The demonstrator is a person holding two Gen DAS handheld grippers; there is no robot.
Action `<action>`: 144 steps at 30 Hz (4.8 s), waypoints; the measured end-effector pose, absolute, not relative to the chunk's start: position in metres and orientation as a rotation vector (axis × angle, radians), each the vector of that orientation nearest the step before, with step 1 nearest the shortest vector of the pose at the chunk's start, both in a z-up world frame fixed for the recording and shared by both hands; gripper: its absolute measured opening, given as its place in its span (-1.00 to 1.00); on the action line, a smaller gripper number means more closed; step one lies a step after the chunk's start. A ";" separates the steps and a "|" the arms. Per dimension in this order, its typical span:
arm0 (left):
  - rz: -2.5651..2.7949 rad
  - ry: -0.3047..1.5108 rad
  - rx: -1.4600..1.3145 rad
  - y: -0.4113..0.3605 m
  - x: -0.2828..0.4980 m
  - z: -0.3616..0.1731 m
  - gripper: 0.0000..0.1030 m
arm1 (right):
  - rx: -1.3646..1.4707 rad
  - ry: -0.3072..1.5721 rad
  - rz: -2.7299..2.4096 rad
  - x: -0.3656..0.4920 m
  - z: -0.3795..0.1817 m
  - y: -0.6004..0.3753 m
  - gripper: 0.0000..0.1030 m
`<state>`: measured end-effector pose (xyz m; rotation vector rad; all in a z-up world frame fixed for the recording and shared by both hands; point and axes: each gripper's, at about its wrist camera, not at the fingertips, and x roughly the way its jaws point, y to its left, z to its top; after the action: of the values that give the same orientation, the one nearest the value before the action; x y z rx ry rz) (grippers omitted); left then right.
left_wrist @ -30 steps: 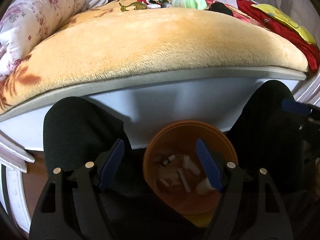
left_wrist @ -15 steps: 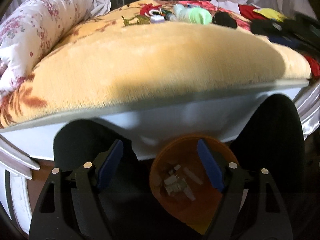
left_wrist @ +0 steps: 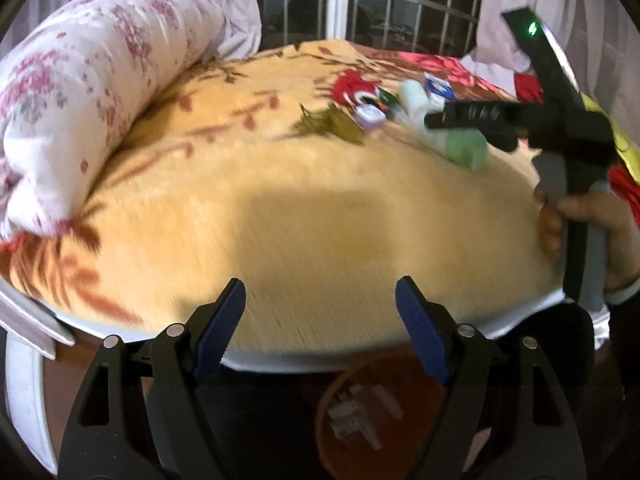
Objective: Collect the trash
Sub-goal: 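Grasp the yellow hair claw clip with the left gripper while the right grasps another green-capped bottle, then carry the clip and bottle down toward the orange bin, then open both grippers over the orange bin to drop clip and bottle, then grasp the black fuzzy ball with the right gripper while the left grasps the white square charm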
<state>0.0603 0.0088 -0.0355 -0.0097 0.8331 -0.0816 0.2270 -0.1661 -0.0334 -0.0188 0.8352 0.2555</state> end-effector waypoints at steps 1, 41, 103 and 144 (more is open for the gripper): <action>-0.079 0.831 -0.014 0.010 0.067 -0.033 0.47 | -0.023 0.850 0.249 0.231 -0.038 -0.164 0.58; 0.032 0.802 -0.153 -0.005 0.231 -0.026 -0.17 | 0.213 0.798 0.187 0.226 -0.064 -0.265 -0.08; -0.093 1.092 0.036 -0.044 -0.004 -0.133 0.44 | 0.133 1.026 0.261 -0.024 -0.125 -0.233 0.34; -0.060 0.802 -0.107 0.004 0.106 -0.012 0.76 | 0.020 0.827 0.060 0.270 -0.018 -0.309 0.82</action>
<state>0.1058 0.0042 -0.0116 -0.1069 0.8021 -0.0596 0.2702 -0.3086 -0.0175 0.0203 0.8266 0.0599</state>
